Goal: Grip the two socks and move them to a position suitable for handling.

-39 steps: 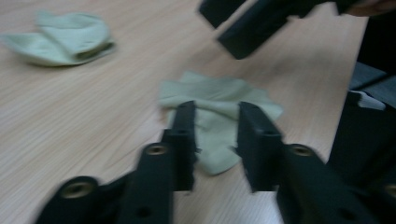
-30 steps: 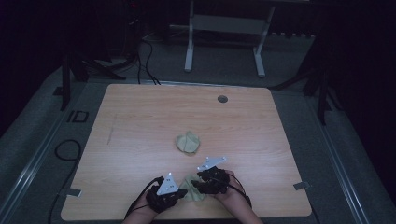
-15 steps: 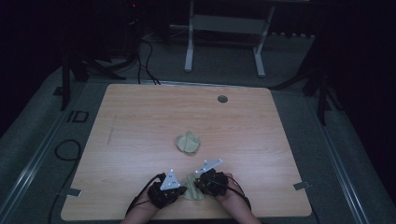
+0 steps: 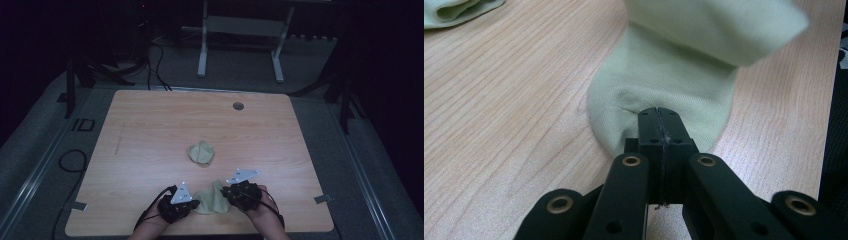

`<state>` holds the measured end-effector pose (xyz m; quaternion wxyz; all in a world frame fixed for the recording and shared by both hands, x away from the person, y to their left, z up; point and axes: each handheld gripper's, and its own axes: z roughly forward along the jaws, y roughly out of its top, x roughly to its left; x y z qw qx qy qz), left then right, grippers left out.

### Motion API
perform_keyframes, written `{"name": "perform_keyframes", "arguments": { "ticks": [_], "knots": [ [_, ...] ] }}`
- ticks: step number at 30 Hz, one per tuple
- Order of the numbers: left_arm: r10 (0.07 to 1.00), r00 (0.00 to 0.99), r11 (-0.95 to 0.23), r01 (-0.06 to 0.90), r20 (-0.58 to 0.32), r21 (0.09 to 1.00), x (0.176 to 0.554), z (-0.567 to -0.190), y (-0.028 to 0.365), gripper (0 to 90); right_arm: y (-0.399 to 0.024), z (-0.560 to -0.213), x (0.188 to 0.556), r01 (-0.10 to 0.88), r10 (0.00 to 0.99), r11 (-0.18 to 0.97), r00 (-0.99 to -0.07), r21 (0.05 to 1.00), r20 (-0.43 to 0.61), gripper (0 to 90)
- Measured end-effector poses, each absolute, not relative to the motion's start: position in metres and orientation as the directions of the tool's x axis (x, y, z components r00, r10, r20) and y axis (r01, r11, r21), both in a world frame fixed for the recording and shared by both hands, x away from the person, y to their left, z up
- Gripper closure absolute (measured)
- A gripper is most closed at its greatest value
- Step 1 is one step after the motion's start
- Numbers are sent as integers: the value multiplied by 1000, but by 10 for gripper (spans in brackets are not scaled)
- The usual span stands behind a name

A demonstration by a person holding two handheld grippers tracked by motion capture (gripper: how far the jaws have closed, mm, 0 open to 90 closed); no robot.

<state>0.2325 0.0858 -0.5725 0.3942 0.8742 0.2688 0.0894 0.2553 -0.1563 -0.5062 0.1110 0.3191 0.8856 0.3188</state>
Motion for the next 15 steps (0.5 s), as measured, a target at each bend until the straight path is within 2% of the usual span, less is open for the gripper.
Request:
{"name": "perform_keyframes", "arguments": {
  "ticks": [4, 15],
  "knots": [
    [539, 840, -545, 403, -61, 735, 233, -572, 86, 895, -168, -506, 253, 505, 651, 579, -759, 640, 8, 838],
    [525, 849, -561, 392, -52, 729, 234, -571, 85, 895, -202, -524, 250, 580, 711, 573, -704, 578, 1, 831]
  ]
}}
